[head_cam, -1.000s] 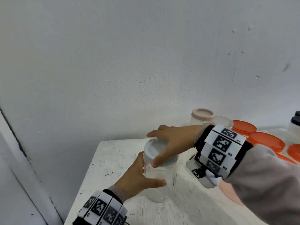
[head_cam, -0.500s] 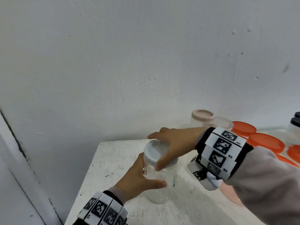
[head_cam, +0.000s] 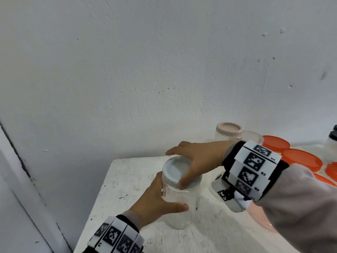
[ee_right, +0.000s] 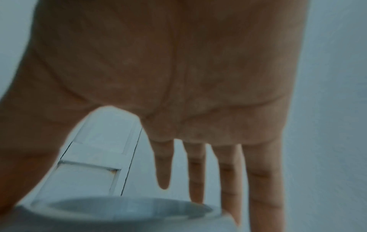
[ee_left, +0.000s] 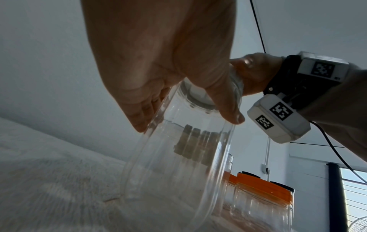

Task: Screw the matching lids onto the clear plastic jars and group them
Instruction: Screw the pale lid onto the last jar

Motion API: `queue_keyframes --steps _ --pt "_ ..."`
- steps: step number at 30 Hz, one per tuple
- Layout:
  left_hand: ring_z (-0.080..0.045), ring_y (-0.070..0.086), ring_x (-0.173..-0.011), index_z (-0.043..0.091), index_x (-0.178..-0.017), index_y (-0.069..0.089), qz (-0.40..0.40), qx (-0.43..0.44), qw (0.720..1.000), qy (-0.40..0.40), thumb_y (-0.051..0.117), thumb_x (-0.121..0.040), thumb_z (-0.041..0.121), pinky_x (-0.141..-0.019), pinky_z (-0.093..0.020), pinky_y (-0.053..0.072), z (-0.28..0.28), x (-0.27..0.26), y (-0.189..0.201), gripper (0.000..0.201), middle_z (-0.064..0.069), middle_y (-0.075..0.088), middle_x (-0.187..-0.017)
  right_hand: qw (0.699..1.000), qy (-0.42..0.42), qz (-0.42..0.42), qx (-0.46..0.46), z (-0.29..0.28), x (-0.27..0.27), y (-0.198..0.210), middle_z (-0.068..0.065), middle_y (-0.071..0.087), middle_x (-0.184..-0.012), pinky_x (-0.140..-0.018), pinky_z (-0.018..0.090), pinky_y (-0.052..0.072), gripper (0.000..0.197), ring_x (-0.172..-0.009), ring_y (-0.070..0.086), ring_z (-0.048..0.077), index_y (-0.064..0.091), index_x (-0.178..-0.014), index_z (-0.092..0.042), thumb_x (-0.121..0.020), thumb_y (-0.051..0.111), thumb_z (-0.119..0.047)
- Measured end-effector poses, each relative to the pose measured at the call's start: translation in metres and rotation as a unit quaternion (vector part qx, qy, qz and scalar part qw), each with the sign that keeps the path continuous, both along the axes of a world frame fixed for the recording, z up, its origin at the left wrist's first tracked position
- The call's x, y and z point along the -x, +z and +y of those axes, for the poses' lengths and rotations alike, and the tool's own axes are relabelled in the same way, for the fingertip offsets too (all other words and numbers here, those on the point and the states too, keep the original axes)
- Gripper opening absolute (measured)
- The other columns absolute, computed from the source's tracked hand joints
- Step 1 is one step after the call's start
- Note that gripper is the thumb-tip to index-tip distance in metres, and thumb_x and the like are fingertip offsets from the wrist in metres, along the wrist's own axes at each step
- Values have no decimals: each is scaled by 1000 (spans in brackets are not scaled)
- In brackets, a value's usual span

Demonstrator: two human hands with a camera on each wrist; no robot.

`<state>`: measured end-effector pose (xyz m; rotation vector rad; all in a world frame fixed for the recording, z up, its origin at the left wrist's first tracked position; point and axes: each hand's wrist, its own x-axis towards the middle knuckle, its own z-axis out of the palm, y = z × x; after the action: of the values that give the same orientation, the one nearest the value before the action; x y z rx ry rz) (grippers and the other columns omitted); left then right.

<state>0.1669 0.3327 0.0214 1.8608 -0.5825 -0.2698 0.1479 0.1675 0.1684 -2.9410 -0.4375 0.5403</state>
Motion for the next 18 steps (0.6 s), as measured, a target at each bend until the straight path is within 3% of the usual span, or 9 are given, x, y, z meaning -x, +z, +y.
queue_keyframes --steps 3,8,10,12,15,18 --pt "15 46 -112 56 -120 32 1 1 1000 2 87 -50 57 -77 -1 41 0 0 0 89 32 47 -125 999 19 16 -32 -2 0 2 -16 32 -141 -105 36 39 83 -127 37 11 25 -142 -47 -75 74 -49" --pt "19 47 -107 57 -119 32 5 3 1000 0 86 -50 58 -72 0 41 0 1 0 88 39 48 -118 999 -18 -34 -6 2 0 -8 -11 40 -129 -94 36 43 81 -110 47 13 33 -138 -39 -70 62 -74" --pt "25 45 -103 60 -117 32 5 5 1000 -4 86 -51 56 -70 2 40 0 1 0 85 45 48 -112 999 -30 -42 5 3 -1 -12 -7 40 -131 -95 38 43 85 -111 48 16 32 -139 -35 -70 55 -79" --pt "25 45 -104 59 -118 33 5 6 1000 -2 87 -51 56 -71 2 41 0 1 0 86 43 49 -114 999 -29 -38 5 2 0 -12 -6 38 -135 -97 38 42 87 -118 46 18 29 -141 -35 -71 54 -79" --pt "24 45 -104 58 -118 33 6 9 1000 5 87 -48 57 -73 2 41 -1 1 0 88 37 49 -118 1000 5 -12 -14 -4 1 -6 -13 31 -139 -103 39 39 90 -127 38 13 19 -145 -43 -72 68 -65" --pt "25 45 -103 59 -117 33 7 9 1000 8 87 -47 57 -72 2 40 -1 1 0 88 40 48 -114 999 28 -5 -36 -6 1 -4 -17 32 -138 -103 37 41 85 -125 38 10 25 -143 -45 -74 74 -51"
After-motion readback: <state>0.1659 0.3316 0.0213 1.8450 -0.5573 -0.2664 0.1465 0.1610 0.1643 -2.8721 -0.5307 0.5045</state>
